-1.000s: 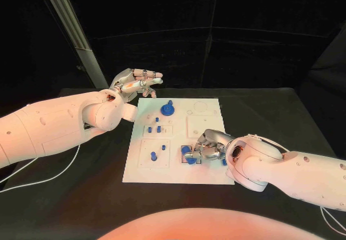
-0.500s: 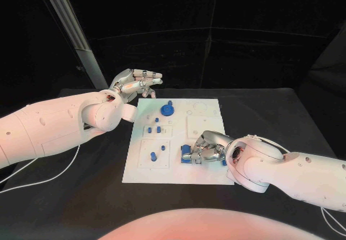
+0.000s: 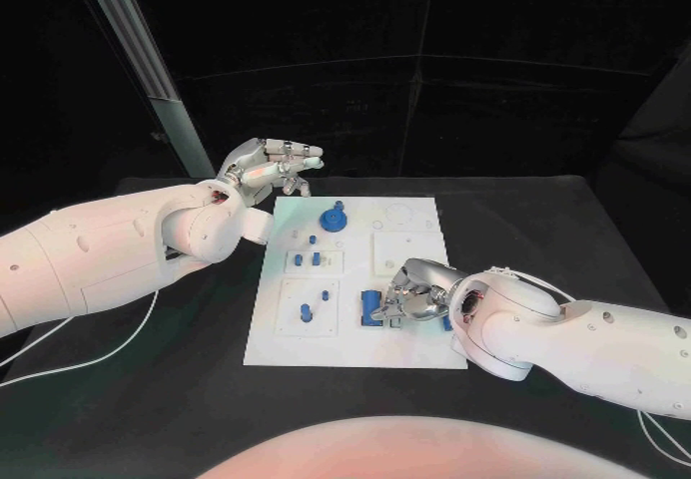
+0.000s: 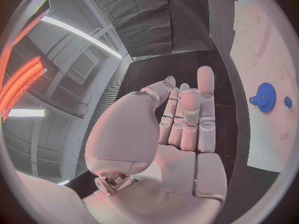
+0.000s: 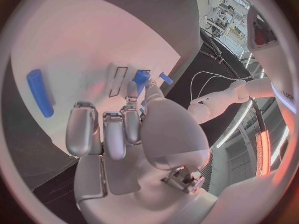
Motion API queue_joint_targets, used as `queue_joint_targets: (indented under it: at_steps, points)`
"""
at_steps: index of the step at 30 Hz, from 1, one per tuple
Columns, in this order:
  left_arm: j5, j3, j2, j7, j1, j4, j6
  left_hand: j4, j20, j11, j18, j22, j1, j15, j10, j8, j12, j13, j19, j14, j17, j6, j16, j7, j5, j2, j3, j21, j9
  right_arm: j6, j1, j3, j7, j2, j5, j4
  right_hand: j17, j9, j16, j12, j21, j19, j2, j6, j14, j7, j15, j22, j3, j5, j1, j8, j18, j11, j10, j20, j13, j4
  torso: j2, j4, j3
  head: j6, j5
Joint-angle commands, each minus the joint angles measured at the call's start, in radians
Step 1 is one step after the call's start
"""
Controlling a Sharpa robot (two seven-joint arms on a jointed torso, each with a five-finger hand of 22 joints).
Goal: Assemble the parts on the task board
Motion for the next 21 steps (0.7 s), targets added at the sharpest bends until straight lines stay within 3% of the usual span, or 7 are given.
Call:
queue_joint_targets:
  at_steps: [1, 7, 14, 18, 21]
  points:
    - [0.003, 0.001, 0.001, 0.002, 0.002, 0.001, 0.013, -0.005, 0.004, -0.001, 0.006, -0.002, -0.002, 0.000, -0.006, 0.003, 0.002, 0.000, -0.005, -0.006, -0.001, -0.009, -0.002, 0.001, 0.006, 0.003, -0.001, -0.006, 0.002, 0.010, 0.002, 0.000, -0.029, 0.004, -0.041, -0.007, 0.153, 0.003, 0.000, -0.005, 0.003, 0.001, 0.024, 0.003, 0.082, -0.003, -0.008, 0.000, 0.012, -0.024, 0.046, 0.005, -0.007, -0.011, 0.005, -0.007, -0.024, -0.024, 0.000, 0.0012, -0.0005, 0.000, -0.003]
    - [0.003, 0.001, -0.001, 0.000, 0.002, 0.001, 0.014, -0.007, 0.004, -0.001, 0.007, -0.003, -0.001, 0.000, -0.009, 0.007, 0.007, -0.001, -0.005, -0.008, -0.006, -0.012, -0.003, 0.001, 0.006, 0.003, -0.002, -0.007, 0.002, 0.030, 0.002, 0.000, -0.028, 0.003, -0.049, -0.011, 0.153, 0.006, 0.000, -0.004, 0.003, 0.002, 0.006, 0.002, 0.082, -0.002, -0.009, 0.002, 0.016, -0.044, 0.057, 0.005, -0.007, -0.011, 0.006, -0.009, -0.021, -0.047, 0.000, -0.0015, 0.0002, -0.003, -0.001]
    - [0.003, 0.000, -0.004, -0.003, 0.002, 0.002, 0.016, -0.007, 0.004, -0.001, 0.007, -0.003, -0.001, 0.000, -0.009, 0.007, 0.007, -0.001, -0.005, -0.008, -0.006, -0.012, -0.003, 0.001, 0.006, 0.003, -0.002, -0.007, 0.002, 0.026, 0.002, 0.000, 0.003, -0.024, -0.028, 0.005, 0.151, 0.006, -0.002, -0.008, 0.002, 0.001, -0.026, -0.003, 0.081, 0.007, -0.003, 0.002, -0.008, -0.051, 0.012, -0.001, -0.008, -0.004, 0.005, -0.006, -0.021, -0.035, -0.001, -0.0009, 0.0005, -0.001, -0.002]
    - [0.003, 0.000, -0.004, -0.003, 0.002, 0.002, 0.017, -0.007, 0.004, -0.001, 0.007, -0.003, -0.001, 0.000, -0.009, 0.007, 0.007, -0.001, -0.005, -0.008, -0.006, -0.012, -0.003, 0.001, 0.006, 0.003, -0.002, -0.007, 0.002, -0.026, 0.001, 0.000, 0.100, -0.064, 0.033, 0.018, 0.135, -0.006, -0.012, -0.039, -0.006, -0.006, -0.042, -0.051, 0.078, 0.030, 0.010, -0.011, -0.042, 0.026, -0.043, -0.038, -0.006, 0.014, -0.010, 0.003, -0.042, -0.006, -0.001, -0.0002, 0.0006, 0.002, -0.005]
    - [0.003, 0.000, -0.005, -0.003, 0.002, 0.002, 0.017, -0.007, 0.004, -0.001, 0.007, -0.003, -0.001, 0.000, -0.009, 0.007, 0.007, -0.001, -0.005, -0.008, -0.006, -0.012, -0.003, 0.001, 0.006, 0.003, -0.002, -0.007, 0.002, -0.061, 0.001, 0.000, 0.200, -0.105, 0.080, 0.030, 0.115, -0.025, -0.025, -0.072, -0.018, -0.017, -0.030, -0.103, 0.073, 0.054, 0.027, -0.034, -0.043, 0.049, -0.028, -0.081, -0.002, 0.034, -0.029, 0.016, -0.065, -0.013, -0.002, -0.0019, 0.0005, 0.004, -0.007]
